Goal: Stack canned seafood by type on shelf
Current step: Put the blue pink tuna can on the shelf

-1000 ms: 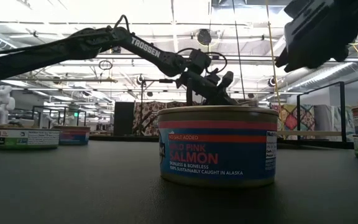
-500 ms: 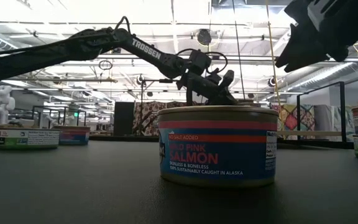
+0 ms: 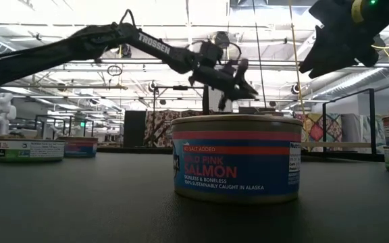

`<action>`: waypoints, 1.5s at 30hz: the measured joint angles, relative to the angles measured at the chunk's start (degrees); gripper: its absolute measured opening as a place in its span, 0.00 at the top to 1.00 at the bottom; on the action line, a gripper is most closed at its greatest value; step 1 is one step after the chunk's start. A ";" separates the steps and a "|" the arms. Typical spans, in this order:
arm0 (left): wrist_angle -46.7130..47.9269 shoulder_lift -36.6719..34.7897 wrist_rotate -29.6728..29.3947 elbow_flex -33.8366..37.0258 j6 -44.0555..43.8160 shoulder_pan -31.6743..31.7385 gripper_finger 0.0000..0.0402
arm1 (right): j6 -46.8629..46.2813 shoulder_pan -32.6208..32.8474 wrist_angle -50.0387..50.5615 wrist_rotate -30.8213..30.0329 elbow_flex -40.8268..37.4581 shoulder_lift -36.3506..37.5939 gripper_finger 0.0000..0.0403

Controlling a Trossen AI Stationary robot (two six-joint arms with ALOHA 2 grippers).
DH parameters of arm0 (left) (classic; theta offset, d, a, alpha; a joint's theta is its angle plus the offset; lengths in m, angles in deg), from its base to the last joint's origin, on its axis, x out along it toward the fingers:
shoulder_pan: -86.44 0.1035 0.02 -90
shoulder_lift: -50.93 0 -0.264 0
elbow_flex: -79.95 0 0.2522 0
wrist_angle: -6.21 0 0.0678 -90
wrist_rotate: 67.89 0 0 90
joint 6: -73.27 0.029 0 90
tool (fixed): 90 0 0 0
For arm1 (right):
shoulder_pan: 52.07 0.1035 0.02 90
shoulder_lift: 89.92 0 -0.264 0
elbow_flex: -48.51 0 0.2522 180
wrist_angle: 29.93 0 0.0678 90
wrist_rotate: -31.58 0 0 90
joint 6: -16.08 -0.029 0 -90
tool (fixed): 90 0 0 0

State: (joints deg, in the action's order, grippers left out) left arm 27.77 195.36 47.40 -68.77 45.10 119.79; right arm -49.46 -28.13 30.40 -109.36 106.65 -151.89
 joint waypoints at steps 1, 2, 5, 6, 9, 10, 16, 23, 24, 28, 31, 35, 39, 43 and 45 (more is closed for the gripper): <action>0.18 -0.75 0.04 -0.01 0.02 0.15 0.82 | 0.02 0.00 0.00 0.04 0.00 -0.01 0.57; 0.10 -1.52 0.04 -0.02 0.02 0.33 0.82 | 0.02 0.00 0.00 0.05 0.00 -0.02 0.57; 0.26 -4.16 0.22 -0.02 0.40 0.61 0.82 | 0.02 0.00 0.01 0.04 0.00 0.00 0.57; 0.49 -5.29 0.79 -0.01 0.54 0.75 0.82 | 0.02 0.00 -0.02 0.04 0.00 0.00 0.57; 0.72 -8.66 3.37 -0.02 3.16 0.81 0.82 | -0.02 0.00 0.00 0.04 0.00 0.00 0.57; 1.10 -9.95 4.42 -0.03 4.14 0.77 0.82 | 0.00 0.00 0.00 0.05 0.00 0.00 0.57; 15.27 -18.51 14.13 -0.04 14.94 -0.28 0.82 | 0.22 0.13 0.00 4.24 0.00 0.00 0.57; 45.89 -27.38 14.34 0.00 35.14 -3.97 0.82 | 3.78 -0.07 -0.59 19.19 0.00 -0.32 0.57; 50.40 -28.31 13.36 0.06 37.63 -4.71 0.82 | 4.33 -0.34 -0.51 22.04 0.00 -0.14 0.57; 63.10 -30.72 9.80 0.69 43.71 -7.74 0.82 | 4.88 -2.18 1.45 31.70 0.50 1.51 0.57; 64.62 -32.81 7.72 5.66 43.88 -9.59 0.82 | 2.64 -3.64 7.62 31.95 2.88 3.30 0.57; 61.13 -38.48 4.29 20.18 41.43 -10.86 0.83 | -2.66 -4.57 19.63 34.42 5.95 5.83 0.57; 46.05 -47.89 3.58 41.24 35.55 -11.85 0.83 | -3.66 -4.91 29.31 44.76 6.45 8.14 0.57; 23.76 -58.02 3.25 62.14 28.50 -13.41 0.83 | -1.83 -5.74 37.02 49.69 6.45 8.85 0.57; 11.47 -62.25 3.18 70.96 25.09 -14.60 0.83 | 0.51 -6.42 38.80 51.42 6.37 8.85 0.57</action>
State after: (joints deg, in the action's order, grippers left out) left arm 39.24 133.11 50.58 2.19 70.19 105.19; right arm -48.95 -34.54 69.20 -57.94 113.02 -143.04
